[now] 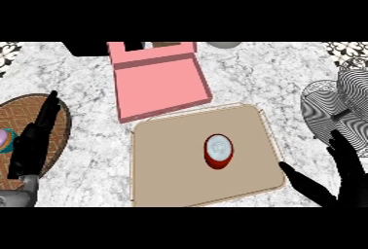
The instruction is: Pick the can from the tray and place it in the tiered basket
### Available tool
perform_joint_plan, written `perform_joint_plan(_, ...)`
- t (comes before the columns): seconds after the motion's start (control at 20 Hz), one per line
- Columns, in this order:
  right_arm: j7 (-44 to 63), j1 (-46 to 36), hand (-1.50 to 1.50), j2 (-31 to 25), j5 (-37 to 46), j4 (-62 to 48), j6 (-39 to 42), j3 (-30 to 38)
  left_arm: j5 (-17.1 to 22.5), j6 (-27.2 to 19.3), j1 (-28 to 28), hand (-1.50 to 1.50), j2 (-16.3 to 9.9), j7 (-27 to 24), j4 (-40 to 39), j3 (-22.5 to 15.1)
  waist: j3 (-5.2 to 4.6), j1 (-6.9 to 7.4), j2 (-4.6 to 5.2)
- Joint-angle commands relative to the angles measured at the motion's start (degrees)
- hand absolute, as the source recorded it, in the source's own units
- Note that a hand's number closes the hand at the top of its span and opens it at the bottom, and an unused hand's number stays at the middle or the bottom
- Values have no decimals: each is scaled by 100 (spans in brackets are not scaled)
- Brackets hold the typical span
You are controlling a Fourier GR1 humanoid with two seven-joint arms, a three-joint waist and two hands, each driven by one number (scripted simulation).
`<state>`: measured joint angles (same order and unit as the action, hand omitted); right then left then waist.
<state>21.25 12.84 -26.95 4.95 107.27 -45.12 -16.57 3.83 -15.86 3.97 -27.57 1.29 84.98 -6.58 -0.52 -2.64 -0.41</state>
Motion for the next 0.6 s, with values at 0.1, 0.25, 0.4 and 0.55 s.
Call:
perform_joint_plan(0.1,1861,8,-150,-1350,797,657,1008,-606,-73,143,178,0,19,80,27,-175,-33,306,75)
perform_joint_plan(0.25,3090,-218,-150,-1746,920,1383,1527,-725,-100,127,256,0,89,169,21,-230,-24,325,56)
perform_joint_plan(0.4,4398,-865,-150,-2004,955,1782,2116,-686,-169,48,524,0,164,203,-225,-182,-5,335,76)
perform_joint_plan(0.55,5637,-1752,-150,-1814,1042,1809,2455,-733,-129,163,571,0,128,286,-97,-181,11,472,63)
